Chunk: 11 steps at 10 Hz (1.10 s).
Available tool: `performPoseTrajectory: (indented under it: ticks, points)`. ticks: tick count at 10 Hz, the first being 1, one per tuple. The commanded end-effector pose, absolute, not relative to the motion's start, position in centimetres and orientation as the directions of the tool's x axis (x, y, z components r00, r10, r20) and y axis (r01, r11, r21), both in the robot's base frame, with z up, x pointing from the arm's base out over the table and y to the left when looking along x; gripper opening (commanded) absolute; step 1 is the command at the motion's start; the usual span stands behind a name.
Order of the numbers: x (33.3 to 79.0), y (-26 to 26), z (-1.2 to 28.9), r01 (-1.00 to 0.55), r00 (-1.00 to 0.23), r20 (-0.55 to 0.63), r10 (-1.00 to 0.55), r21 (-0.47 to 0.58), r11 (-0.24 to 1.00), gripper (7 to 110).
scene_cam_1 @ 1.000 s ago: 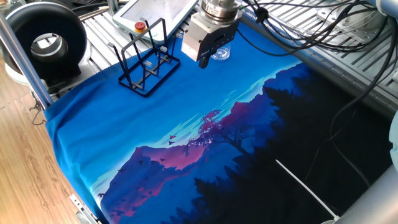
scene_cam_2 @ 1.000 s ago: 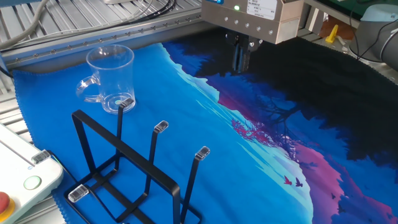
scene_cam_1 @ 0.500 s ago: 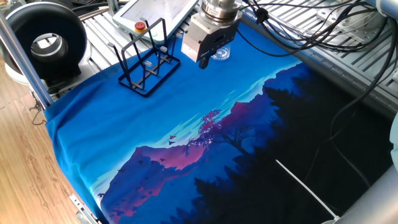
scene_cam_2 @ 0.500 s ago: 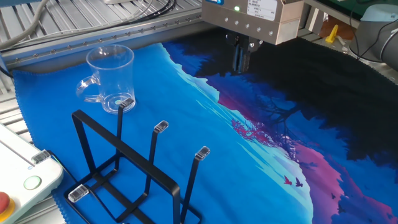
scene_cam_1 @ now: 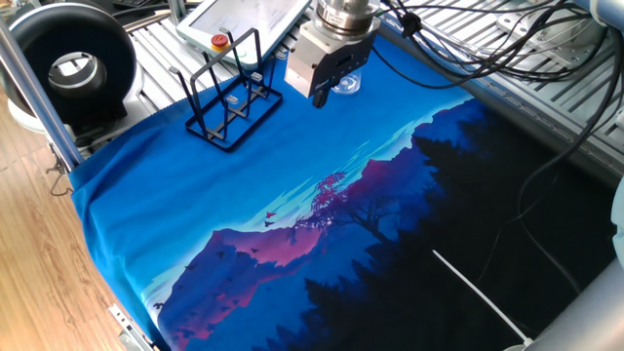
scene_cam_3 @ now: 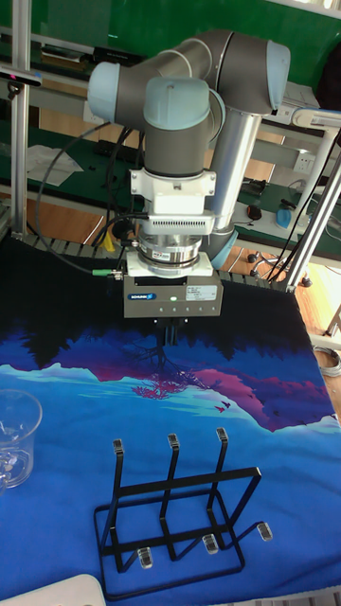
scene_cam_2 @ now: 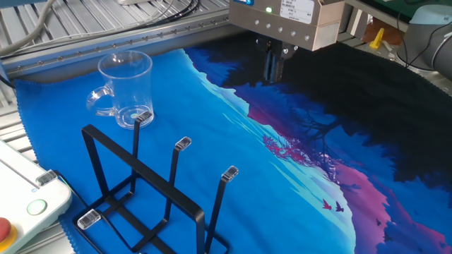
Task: Put the cup on the cup rack
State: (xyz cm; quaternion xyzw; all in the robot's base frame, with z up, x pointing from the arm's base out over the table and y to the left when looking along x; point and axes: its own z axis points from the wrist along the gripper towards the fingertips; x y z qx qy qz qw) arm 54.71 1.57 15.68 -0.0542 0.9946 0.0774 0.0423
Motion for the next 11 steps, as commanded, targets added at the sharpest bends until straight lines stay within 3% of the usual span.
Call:
performPoseTrajectory:
  ticks: [1,11]
  points:
    - [55.0,2.4,16.4,-0.122,-0.989,-0.104,-0.104,0.182,0.976,7]
    - [54.1,0.8,15.3,-0.107,-0.992,-0.083,-0.096,0.144,0.984,7]
